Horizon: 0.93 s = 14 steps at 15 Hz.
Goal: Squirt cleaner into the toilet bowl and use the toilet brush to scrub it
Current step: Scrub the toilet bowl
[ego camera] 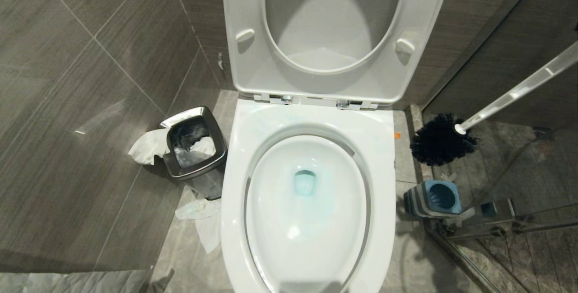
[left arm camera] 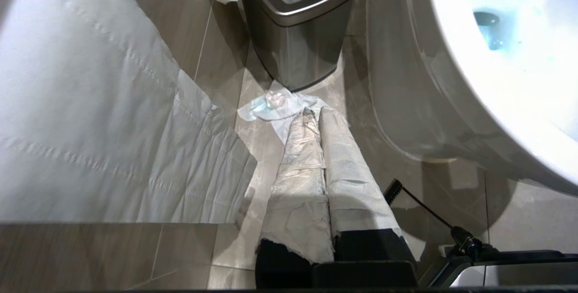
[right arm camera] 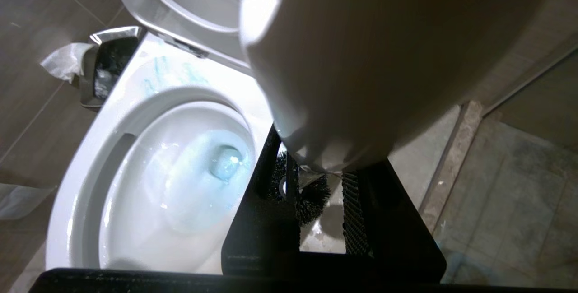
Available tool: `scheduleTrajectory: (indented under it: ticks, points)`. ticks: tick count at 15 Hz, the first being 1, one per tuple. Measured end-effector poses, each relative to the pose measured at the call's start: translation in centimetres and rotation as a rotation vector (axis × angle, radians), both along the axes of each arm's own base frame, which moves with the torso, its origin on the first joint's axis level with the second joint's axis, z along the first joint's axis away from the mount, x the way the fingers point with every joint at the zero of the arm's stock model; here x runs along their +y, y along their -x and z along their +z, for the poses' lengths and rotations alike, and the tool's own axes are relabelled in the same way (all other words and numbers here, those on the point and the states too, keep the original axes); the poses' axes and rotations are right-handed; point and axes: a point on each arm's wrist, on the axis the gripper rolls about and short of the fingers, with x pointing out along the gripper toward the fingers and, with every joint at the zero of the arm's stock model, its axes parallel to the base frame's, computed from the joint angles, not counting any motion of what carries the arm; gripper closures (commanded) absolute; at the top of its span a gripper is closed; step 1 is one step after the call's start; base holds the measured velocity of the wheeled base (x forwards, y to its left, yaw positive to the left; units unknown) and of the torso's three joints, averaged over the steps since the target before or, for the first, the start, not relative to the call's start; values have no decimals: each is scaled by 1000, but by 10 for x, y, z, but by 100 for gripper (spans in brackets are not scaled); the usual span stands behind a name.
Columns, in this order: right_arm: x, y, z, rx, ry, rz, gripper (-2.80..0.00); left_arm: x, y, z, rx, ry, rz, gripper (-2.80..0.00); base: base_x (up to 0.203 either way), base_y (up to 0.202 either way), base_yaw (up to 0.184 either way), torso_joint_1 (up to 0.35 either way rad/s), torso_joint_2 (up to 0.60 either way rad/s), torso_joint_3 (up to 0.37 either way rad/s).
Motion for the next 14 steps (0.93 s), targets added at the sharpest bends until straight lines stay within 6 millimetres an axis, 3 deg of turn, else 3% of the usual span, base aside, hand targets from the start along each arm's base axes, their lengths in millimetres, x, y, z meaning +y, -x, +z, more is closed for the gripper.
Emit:
scheduleTrajectory:
  ticks: [5, 10, 14]
  points:
    - [39, -32, -2, 51, 25, -20, 0, 0, 0, 0, -1, 1, 0, 0, 0, 0, 0, 3, 3, 202]
    - [61, -70, -6, 90, 37, -62, 0, 0, 0, 0, -1, 1, 0, 0, 0, 0, 0, 4, 4, 199]
    - [97, -87, -10, 122, 17, -59, 0, 0, 0, 0, -2, 0, 0, 0, 0, 0, 0, 4, 4, 183]
